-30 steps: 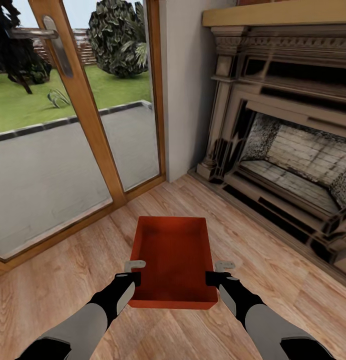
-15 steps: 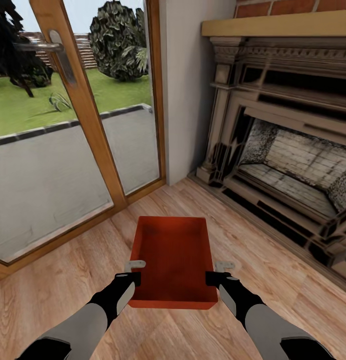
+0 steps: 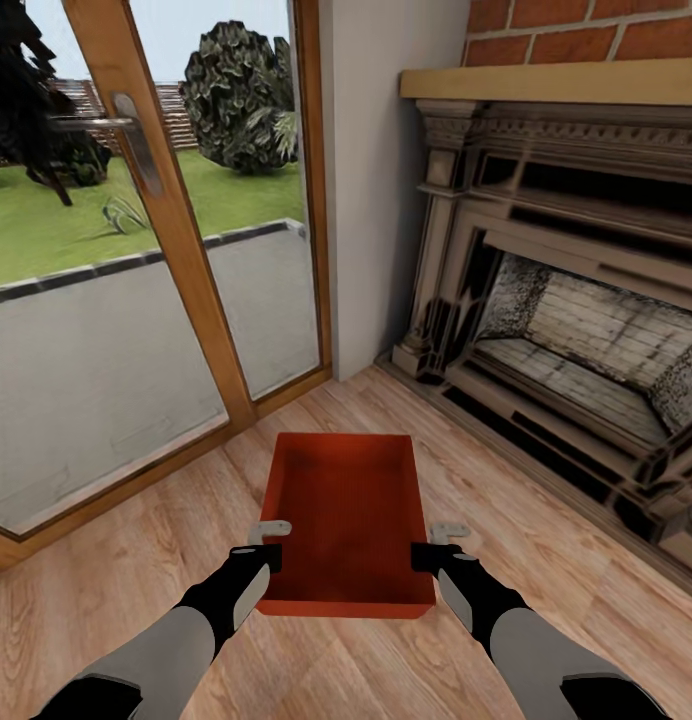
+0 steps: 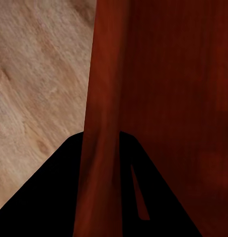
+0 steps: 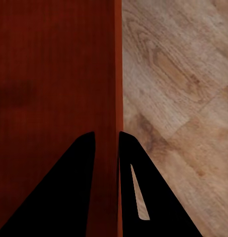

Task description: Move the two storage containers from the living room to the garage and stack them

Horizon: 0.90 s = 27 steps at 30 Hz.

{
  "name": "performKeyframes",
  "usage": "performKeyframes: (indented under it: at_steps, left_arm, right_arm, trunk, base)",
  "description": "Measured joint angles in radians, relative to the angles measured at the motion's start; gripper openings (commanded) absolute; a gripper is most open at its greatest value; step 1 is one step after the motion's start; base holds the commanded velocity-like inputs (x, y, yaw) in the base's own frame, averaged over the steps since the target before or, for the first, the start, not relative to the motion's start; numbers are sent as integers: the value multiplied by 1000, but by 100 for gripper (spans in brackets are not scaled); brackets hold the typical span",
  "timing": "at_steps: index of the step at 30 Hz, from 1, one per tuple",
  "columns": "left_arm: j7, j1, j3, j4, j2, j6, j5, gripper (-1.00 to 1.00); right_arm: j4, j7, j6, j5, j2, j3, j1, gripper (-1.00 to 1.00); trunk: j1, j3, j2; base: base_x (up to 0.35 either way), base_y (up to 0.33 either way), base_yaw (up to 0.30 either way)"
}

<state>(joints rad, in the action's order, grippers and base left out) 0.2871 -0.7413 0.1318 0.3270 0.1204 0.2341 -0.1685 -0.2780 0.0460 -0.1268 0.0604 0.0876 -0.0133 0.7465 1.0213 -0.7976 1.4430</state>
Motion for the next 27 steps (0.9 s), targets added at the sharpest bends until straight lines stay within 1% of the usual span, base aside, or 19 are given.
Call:
performKeyframes:
  at_steps: [27]
  left_arm:
    - [0, 0, 0, 0, 0, -1, -1, -100]
  right_arm:
    - [0, 0, 0, 0, 0, 0, 0, -100]
  trunk:
    - [-104, 128, -189]
  base:
    - [0, 0, 0]
